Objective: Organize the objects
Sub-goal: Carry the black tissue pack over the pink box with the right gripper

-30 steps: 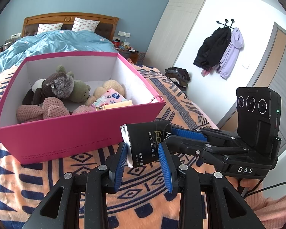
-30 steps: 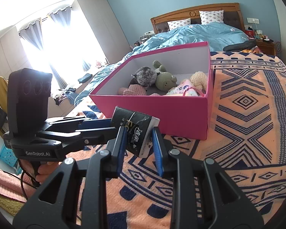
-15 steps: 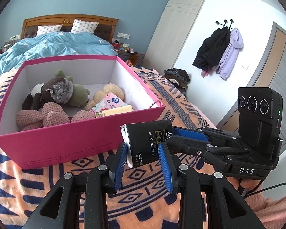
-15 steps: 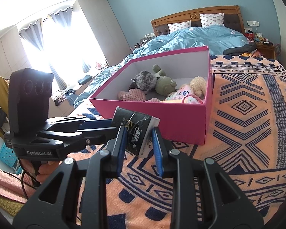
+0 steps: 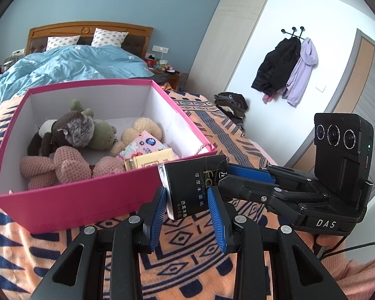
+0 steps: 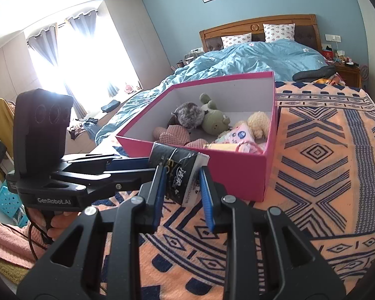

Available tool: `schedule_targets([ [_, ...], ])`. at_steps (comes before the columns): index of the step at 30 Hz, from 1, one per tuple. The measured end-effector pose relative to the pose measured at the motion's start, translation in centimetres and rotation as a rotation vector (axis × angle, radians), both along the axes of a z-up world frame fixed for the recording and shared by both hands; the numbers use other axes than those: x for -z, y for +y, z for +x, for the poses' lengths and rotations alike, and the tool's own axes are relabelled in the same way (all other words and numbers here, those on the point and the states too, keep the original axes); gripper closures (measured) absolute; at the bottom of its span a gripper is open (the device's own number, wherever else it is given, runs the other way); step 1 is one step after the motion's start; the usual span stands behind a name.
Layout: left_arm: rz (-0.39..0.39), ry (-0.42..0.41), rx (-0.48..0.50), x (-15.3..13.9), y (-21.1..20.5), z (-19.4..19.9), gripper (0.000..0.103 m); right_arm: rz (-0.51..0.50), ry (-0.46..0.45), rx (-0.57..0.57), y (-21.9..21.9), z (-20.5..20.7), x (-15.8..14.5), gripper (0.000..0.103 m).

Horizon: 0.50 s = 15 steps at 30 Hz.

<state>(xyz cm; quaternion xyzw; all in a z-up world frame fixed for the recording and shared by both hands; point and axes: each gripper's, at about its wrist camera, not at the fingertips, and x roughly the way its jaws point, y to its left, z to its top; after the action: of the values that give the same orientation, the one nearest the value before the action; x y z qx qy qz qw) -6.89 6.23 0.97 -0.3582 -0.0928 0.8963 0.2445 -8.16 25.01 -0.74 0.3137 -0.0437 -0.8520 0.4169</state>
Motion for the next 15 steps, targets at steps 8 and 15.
schedule_targets([
  [8,-0.001,0.005,-0.002,-0.3,0.3,-0.8,0.07,-0.021,-0.008,-0.001,0.3,-1.1,-0.4,0.073],
  [15,-0.006,0.017,-0.004,-0.8,0.5,-1.6,0.07,-0.028,0.0,0.006,0.4,-1.8,-1.1,0.073],
])
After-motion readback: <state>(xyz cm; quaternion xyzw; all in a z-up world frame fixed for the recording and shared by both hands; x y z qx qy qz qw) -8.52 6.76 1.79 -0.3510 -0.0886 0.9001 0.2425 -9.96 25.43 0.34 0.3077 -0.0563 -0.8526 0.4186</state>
